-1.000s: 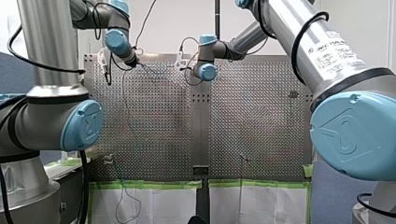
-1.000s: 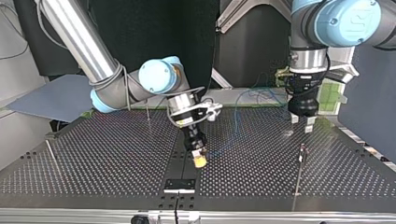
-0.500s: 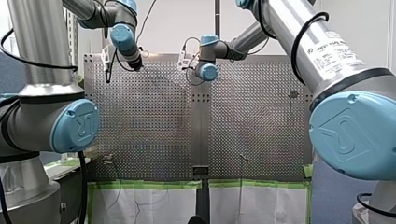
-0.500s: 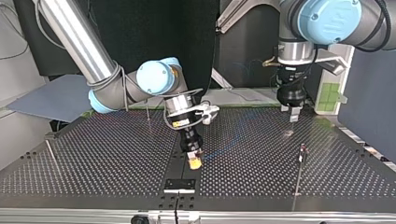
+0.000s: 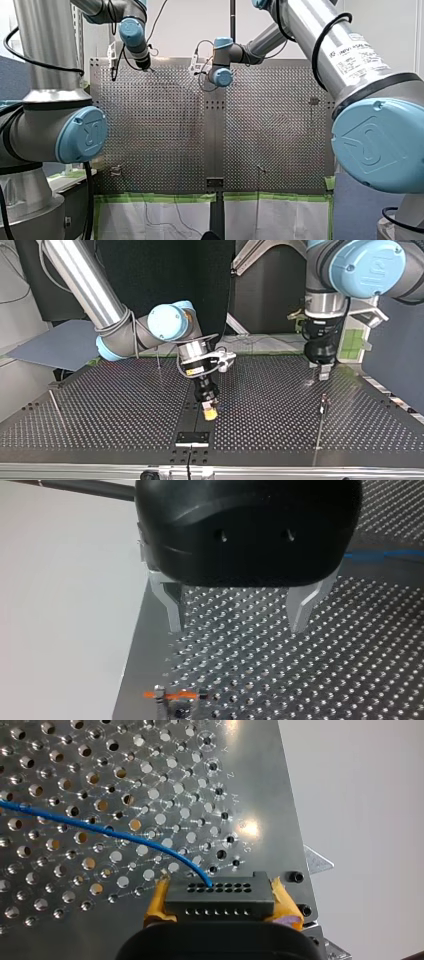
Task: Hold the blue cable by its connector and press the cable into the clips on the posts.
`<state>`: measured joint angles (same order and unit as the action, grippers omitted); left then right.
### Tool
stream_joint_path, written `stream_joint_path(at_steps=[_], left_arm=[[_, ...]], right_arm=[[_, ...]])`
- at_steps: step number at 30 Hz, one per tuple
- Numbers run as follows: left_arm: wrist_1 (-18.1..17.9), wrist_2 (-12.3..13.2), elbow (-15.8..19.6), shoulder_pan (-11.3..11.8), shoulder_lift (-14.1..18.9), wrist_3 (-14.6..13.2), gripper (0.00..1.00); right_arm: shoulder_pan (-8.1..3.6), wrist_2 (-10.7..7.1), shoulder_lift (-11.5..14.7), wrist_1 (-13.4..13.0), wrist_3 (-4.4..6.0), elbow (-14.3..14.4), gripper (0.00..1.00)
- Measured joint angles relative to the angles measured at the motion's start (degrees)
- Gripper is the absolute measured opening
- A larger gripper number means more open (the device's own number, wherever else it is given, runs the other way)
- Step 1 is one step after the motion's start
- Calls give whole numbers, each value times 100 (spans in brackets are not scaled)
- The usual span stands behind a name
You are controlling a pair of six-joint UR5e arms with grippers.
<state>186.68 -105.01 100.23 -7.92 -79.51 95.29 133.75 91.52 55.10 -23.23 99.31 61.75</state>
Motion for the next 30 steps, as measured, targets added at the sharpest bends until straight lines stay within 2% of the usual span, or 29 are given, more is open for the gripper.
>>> stream_joint_path(at_steps=[15, 30], left_arm=[[-645, 45, -7, 187, -133, 21, 100], [-695, 87, -6, 297, -277, -5, 100]], right_arm=[[31, -2, -2, 10, -21, 0, 0], [32, 3, -2, 11, -21, 4, 0]])
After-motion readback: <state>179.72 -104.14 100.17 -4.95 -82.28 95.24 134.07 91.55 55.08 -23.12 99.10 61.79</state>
